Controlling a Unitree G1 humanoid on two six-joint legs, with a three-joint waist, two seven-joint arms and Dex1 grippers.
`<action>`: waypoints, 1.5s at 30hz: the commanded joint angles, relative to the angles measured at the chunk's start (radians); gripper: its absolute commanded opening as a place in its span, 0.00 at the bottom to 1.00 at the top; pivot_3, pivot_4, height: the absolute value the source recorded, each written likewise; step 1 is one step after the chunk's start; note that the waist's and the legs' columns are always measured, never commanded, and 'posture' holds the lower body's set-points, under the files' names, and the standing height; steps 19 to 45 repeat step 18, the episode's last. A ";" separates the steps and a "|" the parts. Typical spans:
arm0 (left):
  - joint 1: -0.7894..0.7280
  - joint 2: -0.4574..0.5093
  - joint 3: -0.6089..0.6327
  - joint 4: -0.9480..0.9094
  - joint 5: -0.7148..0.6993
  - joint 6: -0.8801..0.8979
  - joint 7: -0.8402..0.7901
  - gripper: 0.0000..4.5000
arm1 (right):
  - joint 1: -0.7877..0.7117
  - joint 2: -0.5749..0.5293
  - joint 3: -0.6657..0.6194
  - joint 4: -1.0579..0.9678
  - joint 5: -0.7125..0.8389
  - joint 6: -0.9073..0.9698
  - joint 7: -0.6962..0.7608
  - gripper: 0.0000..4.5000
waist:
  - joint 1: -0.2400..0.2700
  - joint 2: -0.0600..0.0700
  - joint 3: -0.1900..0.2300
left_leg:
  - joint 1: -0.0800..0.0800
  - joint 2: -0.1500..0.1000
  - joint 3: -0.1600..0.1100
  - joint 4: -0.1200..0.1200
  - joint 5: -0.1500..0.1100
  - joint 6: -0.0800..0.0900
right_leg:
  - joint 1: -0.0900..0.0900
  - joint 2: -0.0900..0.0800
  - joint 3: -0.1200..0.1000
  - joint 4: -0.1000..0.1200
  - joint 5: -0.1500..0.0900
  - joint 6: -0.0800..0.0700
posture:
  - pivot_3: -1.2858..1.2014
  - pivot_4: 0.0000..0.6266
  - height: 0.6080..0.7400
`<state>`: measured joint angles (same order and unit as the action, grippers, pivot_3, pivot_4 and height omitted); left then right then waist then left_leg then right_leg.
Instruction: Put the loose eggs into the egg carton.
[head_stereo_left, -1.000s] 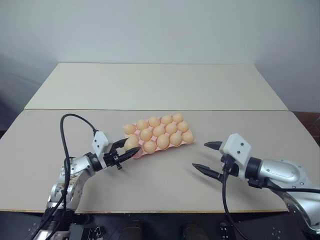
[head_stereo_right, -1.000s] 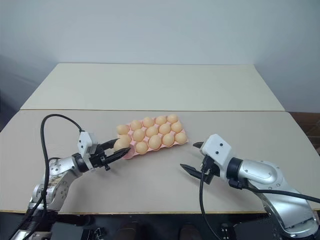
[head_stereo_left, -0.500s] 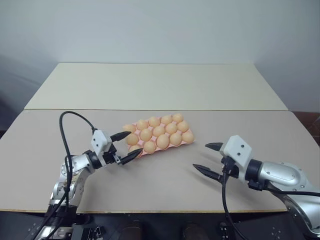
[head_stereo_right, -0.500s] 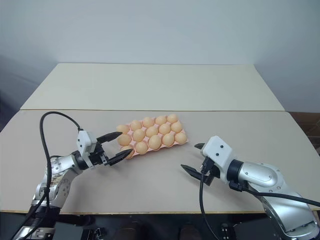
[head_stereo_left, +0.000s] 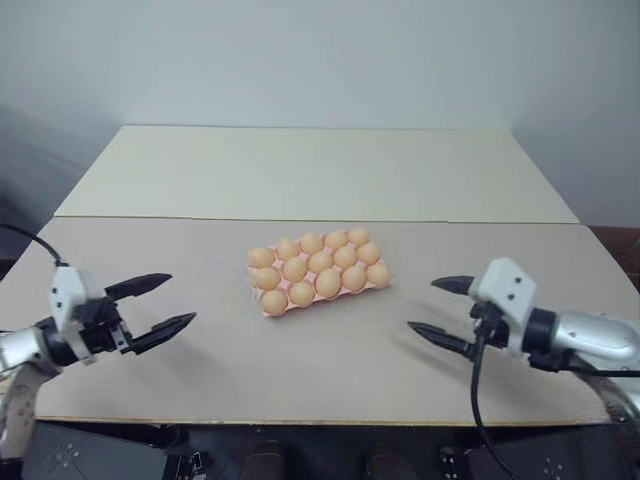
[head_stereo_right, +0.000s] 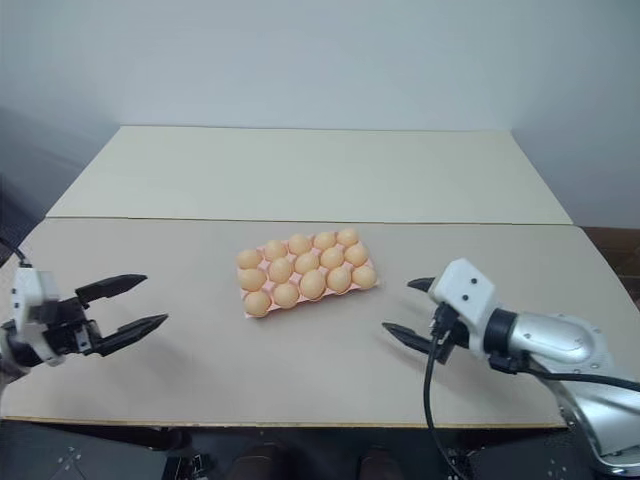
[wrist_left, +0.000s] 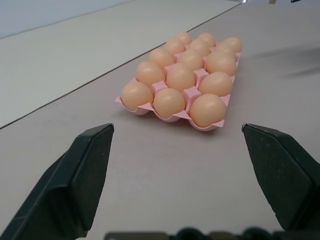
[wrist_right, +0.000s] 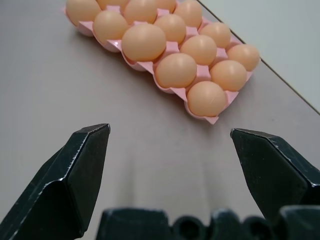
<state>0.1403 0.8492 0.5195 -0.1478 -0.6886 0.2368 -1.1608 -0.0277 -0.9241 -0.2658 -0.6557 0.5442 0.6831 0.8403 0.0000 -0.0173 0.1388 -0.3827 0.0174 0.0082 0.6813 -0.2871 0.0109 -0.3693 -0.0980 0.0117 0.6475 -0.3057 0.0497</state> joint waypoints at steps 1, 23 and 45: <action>0.037 0.042 0.119 -0.051 -0.067 0.072 -0.008 0.99 | -0.017 -0.061 -0.138 0.006 0.072 -0.026 0.101 1.00 | -0.001 0.000 0.000 | 0.000 0.000 0.000 -0.001 0.000 0.000 | 0.000 0.000 0.000 0.000 0.000 0.000 | 0.52 0.24 1.00; 0.214 -0.002 0.290 -0.251 -0.094 0.177 0.061 0.99 | 0.035 -0.126 -0.218 0.064 0.084 -0.042 0.202 1.00 | -0.004 0.000 0.000 | 0.000 0.001 0.001 -0.001 0.000 0.000 | 0.000 0.000 0.001 0.000 0.000 0.000 | 0.52 0.24 1.00; 0.214 -0.002 0.290 -0.251 -0.094 0.177 0.061 0.99 | 0.035 -0.126 -0.218 0.064 0.084 -0.042 0.202 1.00 | -0.004 0.000 0.000 | 0.000 0.001 0.001 -0.001 0.000 0.000 | 0.000 0.000 0.001 0.000 0.000 0.000 | 0.52 0.24 1.00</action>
